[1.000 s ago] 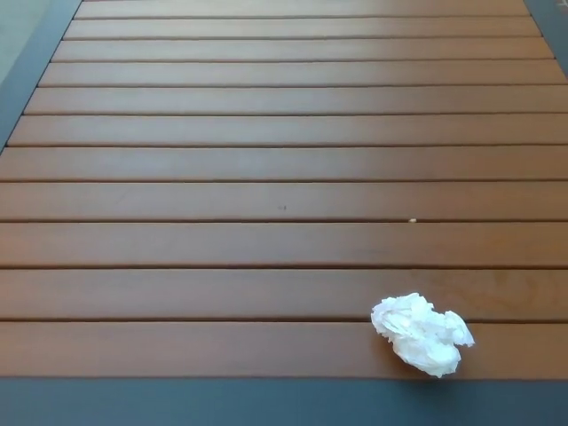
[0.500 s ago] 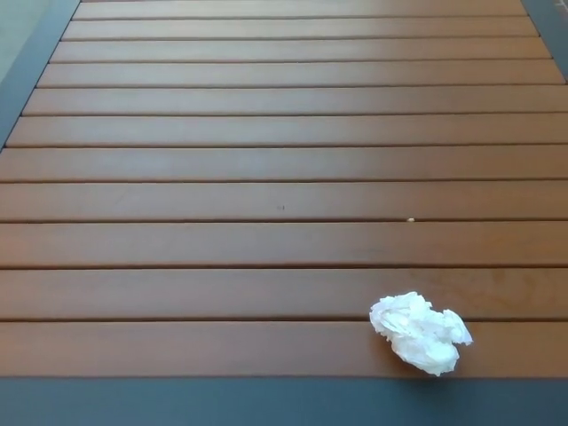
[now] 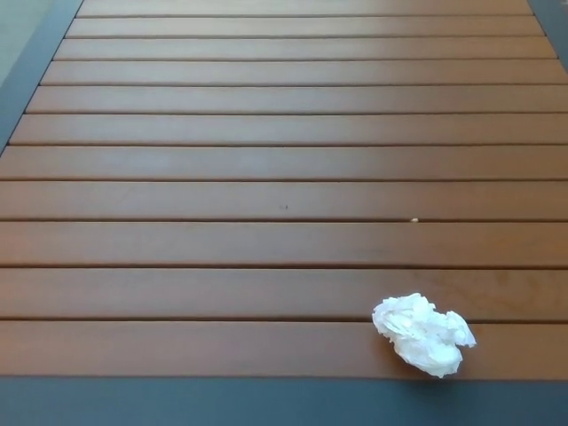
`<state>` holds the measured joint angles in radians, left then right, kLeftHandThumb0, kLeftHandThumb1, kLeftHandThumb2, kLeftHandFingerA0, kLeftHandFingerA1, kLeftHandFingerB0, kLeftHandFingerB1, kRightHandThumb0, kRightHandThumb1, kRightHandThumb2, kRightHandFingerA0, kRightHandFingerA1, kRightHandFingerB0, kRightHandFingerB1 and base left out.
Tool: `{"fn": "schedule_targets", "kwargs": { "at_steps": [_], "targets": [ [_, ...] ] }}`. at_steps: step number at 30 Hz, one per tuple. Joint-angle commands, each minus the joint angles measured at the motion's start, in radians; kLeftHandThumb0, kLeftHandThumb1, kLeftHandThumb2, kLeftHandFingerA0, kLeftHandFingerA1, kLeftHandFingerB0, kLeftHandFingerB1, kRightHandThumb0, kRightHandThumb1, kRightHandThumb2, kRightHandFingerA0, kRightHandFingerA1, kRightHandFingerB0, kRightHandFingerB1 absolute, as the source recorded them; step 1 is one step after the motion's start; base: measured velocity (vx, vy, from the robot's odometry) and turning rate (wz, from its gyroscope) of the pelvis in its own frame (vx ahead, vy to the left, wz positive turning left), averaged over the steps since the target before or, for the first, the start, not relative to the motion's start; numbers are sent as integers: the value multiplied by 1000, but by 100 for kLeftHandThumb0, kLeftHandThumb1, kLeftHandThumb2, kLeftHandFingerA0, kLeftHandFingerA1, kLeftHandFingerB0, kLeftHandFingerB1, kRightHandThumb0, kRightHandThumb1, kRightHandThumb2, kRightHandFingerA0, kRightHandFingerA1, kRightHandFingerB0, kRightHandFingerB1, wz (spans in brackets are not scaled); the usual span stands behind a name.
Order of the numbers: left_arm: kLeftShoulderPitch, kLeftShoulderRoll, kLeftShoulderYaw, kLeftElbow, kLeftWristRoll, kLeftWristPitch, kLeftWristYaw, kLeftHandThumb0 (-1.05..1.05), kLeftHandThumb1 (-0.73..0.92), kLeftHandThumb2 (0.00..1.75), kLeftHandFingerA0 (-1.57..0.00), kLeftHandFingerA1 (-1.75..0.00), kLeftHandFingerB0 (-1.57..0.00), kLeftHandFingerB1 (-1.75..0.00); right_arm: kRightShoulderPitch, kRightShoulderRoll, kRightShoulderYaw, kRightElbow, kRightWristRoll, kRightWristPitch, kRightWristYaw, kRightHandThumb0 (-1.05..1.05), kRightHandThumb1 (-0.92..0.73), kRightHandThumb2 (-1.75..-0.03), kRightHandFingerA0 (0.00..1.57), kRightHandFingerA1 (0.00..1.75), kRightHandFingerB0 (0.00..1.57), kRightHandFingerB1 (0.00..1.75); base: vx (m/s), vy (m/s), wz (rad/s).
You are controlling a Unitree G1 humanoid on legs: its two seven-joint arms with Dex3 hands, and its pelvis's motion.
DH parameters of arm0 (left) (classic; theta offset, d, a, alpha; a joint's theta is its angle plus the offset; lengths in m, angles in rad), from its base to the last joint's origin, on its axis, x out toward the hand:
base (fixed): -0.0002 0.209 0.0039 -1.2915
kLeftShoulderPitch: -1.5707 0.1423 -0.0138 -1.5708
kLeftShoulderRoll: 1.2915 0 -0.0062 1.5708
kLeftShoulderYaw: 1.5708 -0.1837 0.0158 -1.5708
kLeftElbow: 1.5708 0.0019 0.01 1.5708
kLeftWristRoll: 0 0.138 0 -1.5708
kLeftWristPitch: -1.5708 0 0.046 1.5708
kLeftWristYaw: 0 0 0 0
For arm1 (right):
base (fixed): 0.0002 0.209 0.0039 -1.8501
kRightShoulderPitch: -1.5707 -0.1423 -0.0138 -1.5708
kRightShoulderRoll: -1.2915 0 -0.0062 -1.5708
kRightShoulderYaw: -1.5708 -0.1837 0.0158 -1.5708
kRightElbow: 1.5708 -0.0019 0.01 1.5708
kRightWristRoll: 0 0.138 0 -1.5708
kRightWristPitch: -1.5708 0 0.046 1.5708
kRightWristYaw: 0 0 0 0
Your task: Pick up a piece of paper from the table and walk towards the trash can and throw it into compost
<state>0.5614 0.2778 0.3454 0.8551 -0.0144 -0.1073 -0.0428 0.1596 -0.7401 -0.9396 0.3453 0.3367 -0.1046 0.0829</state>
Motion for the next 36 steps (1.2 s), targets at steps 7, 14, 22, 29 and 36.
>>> {"fn": "schedule_targets", "kwargs": {
  "at_steps": [7,14,22,29,36],
  "targets": [
    [-1,25,6,39,-16,-121,-15,-7,69,76,-90,-93,-85,-75,-276,-81,505,-757,63,292,76,-92,-56,-92,0,14,9,6,0,0,0],
    [5,35,-22,43,21,-133,4,-7,67,72,-92,-90,-87,-71,-327,77,957,-918,-173,345,114,-80,-47,-83,0,14,13,16,0,0,0],
    [32,40,-45,2,39,-109,14,-8,69,68,-88,-89,-83,-69,-403,120,1222,-828,-450,371,158,-85,-54,-89,0,14,12,20,0,0,0],
    [31,37,-45,4,32,-100,16,-10,66,63,-88,-93,-83,-70,-445,119,1314,-776,-514,403,151,-82,-52,-89,0,22,4,29,0,0,0],
    [58,34,-60,-31,43,-108,20,-9,68,67,-88,-90,-83,-70,-470,111,1400,-687,-571,416,161,-77,-50,-92,0,30,9,34,0,0,0]
  ]
}}
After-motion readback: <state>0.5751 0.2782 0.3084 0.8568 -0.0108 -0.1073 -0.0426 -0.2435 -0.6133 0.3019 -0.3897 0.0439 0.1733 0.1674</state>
